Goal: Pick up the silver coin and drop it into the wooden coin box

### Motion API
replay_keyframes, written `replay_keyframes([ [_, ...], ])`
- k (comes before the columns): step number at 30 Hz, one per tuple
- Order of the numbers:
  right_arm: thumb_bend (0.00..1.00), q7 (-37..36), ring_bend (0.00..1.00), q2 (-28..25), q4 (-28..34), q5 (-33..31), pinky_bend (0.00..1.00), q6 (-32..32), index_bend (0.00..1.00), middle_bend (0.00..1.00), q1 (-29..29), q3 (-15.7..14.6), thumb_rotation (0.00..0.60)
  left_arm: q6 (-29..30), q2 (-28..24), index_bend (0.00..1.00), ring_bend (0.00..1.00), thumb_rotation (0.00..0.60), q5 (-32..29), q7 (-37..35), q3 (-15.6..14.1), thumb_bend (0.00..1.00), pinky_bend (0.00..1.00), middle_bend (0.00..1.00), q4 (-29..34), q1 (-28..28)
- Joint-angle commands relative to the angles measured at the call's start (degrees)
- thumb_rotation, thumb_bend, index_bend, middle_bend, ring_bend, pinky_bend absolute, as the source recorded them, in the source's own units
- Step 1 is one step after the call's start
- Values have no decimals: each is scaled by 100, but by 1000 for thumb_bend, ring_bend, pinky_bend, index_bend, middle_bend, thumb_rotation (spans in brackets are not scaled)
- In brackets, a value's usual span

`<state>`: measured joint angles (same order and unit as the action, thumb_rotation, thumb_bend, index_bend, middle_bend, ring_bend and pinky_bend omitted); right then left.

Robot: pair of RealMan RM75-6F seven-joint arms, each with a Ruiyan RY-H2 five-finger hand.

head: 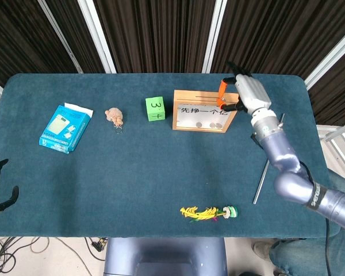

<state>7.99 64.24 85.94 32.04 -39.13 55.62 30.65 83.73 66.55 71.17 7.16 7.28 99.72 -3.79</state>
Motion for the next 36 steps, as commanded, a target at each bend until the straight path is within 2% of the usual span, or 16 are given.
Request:
replay_keyframes([
  [1, 491, -31, 0, 215, -720, -305, 0, 345, 749, 11, 400, -106, 600, -25, -12, 149, 40, 600, -35, -16, 13, 398, 0, 26, 14, -6],
  [8, 492, -208, 0, 608, -1931, -495, 0, 930, 749, 11, 788, -338, 600, -80, -6, 149, 40, 600, -117, 30, 40, 397, 0, 26, 40, -43],
  [12, 492, -393, 0, 821, -2403, -513, 0, 1179, 749, 11, 897, -428, 600, -113, -7, 149, 40, 600, -178, 57, 56, 397, 0, 26, 71, -63],
  [17, 492, -668, 0, 947, -2613, -477, 0, 1488, 749, 11, 976, -464, 600, -131, -12, 150, 40, 600, -209, 86, 59, 397, 0, 26, 87, -78],
  [25, 492, -887, 0, 1136, -3003, -613, 0, 1794, 749, 11, 1194, -688, 600, -134, -40, 149, 40, 600, -202, 50, 51, 397, 0, 26, 98, -79],
  [36, 492, -1295, 0, 1090, -3131, -881, 0, 2261, 749, 11, 1394, -968, 600, -140, -55, 149, 40, 600, -170, 12, 30, 397, 0, 26, 87, -83],
])
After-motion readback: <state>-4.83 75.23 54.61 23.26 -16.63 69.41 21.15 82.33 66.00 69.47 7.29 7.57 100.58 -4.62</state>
